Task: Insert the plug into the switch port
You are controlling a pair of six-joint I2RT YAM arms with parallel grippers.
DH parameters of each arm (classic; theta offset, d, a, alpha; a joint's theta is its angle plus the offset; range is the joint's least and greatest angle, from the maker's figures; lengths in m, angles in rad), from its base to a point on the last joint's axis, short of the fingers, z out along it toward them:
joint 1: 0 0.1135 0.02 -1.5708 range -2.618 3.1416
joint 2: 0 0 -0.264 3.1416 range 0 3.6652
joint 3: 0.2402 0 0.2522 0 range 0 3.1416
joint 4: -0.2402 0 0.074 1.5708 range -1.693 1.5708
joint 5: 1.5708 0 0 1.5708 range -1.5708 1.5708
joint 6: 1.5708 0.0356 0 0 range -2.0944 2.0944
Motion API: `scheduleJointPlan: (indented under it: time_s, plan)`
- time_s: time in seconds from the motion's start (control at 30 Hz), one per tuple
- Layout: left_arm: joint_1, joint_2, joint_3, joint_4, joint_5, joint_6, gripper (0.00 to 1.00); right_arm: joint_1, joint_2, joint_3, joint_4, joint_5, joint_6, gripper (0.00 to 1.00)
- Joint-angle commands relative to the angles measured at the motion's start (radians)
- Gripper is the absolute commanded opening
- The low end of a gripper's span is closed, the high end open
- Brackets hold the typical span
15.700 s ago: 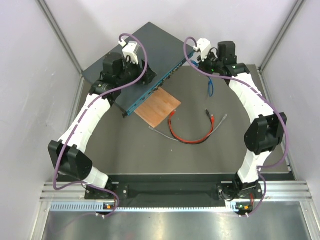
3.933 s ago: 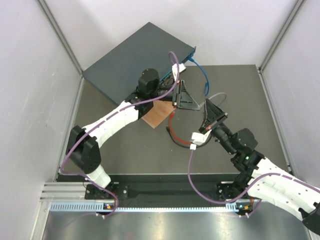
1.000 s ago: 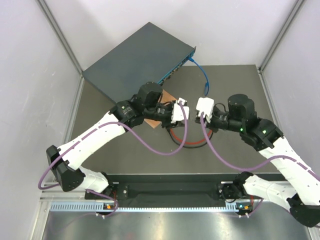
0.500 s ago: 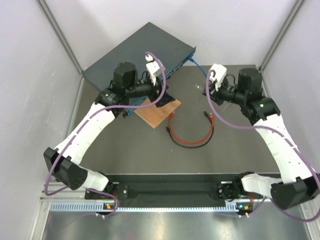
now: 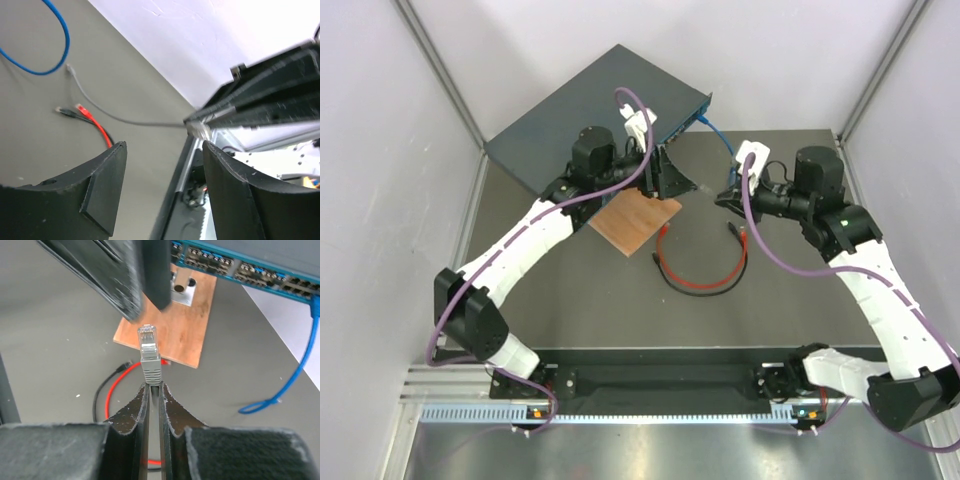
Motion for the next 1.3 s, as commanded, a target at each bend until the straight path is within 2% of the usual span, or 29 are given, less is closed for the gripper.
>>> scheduleJointPlan:
  time_s: [0.0,0.3,0.6,0.9,1.07,1.2,1.23,1.27]
  plan:
    - [-0.021,0.009,0.002,0.108,-0.045,-0.134,0.66,0.025,-0.032,0.000,0.044,-0.019,0.002,0.00]
    - [-0.044,0.027,0.006,0.141,-0.044,-0.157,0.62,0.050,-0.025,-0.014,0.050,-0.002,-0.009,0.00]
    - [-0.044,0.007,-0.021,0.189,-0.039,-0.174,0.61,0.053,-0.023,-0.031,0.062,0.014,-0.011,0.00]
    - [-0.084,0.016,0.014,0.057,-0.065,-0.092,0.60,0.056,0.001,-0.022,0.073,0.027,-0.012,0.00]
    - [-0.099,0.024,0.031,0.014,-0.074,-0.078,0.56,0.071,0.009,-0.022,0.079,0.042,-0.014,0.00]
    - [-0.104,0.030,0.025,0.002,-0.100,-0.083,0.37,0.083,0.011,-0.019,0.076,0.045,-0.023,0.00]
    - [-0.104,0.032,0.025,-0.001,-0.114,-0.089,0.24,0.091,0.009,-0.019,0.069,0.044,-0.034,0.00]
    - [-0.103,0.032,0.023,-0.001,-0.114,-0.095,0.18,0.097,0.008,-0.020,0.069,0.045,-0.038,0.00]
